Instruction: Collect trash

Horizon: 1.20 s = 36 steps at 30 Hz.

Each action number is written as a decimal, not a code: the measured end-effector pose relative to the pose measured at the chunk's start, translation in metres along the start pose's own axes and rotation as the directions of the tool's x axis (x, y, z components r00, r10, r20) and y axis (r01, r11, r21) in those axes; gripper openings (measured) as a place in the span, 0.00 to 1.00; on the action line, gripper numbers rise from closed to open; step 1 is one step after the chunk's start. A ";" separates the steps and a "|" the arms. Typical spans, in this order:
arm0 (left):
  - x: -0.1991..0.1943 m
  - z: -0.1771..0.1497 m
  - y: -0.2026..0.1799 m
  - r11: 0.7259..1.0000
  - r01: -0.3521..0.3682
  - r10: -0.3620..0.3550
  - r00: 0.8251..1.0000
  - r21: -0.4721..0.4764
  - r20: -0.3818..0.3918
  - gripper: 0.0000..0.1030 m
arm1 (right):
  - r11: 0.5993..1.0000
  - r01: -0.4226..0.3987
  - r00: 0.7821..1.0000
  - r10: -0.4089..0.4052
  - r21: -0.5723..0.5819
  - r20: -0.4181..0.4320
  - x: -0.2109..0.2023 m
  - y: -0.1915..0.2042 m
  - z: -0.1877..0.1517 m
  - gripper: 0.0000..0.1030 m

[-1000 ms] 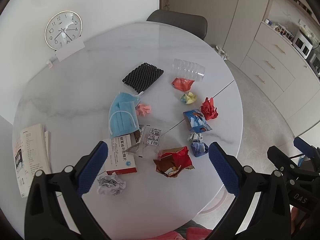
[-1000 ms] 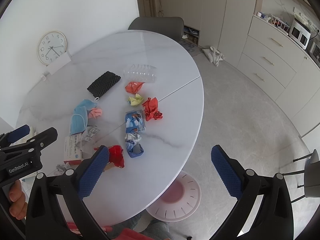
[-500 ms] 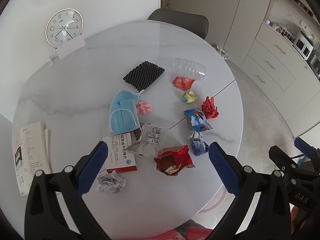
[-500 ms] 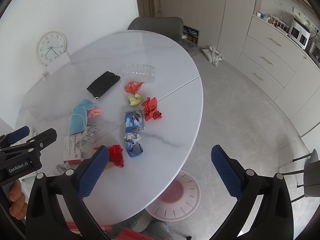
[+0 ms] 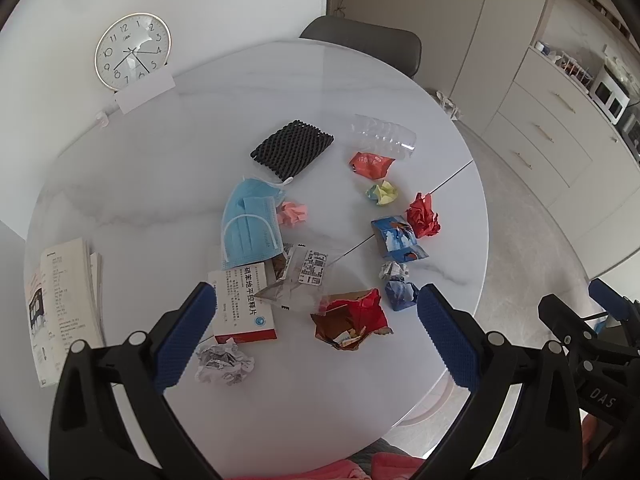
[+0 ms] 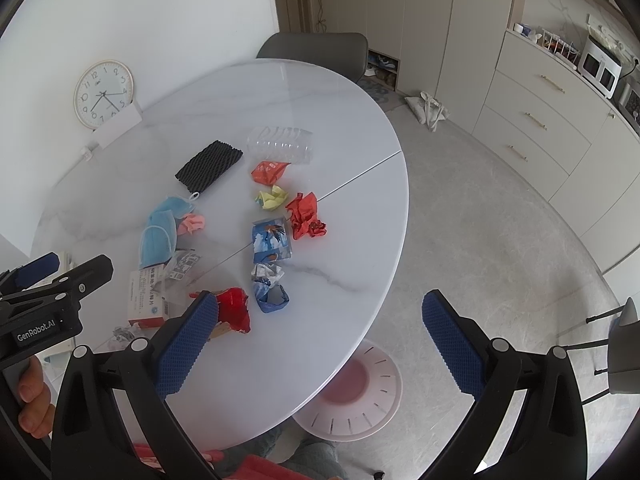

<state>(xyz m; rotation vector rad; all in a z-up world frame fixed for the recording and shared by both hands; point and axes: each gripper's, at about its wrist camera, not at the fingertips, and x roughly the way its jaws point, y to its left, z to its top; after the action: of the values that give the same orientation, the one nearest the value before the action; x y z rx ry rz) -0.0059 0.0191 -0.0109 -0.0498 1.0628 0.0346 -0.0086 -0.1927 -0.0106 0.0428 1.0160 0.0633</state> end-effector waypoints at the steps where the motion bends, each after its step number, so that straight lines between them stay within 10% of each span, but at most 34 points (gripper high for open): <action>1: 0.000 0.000 0.000 1.000 0.000 0.000 1.000 -0.001 0.000 0.94 | 1.000 0.001 1.000 -0.001 0.001 0.000 0.000 0.000 0.000 0.98; 36: -0.002 -0.001 0.014 1.000 -0.006 0.006 1.000 -0.028 -0.003 0.94 | 1.000 -0.011 1.000 0.011 -0.014 -0.008 0.003 0.014 -0.002 0.98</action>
<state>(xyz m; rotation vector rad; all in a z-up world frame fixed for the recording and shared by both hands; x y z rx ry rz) -0.0082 0.0326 -0.0103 -0.0721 1.0652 0.0549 -0.0090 -0.1786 -0.0130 0.0352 1.0231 0.0813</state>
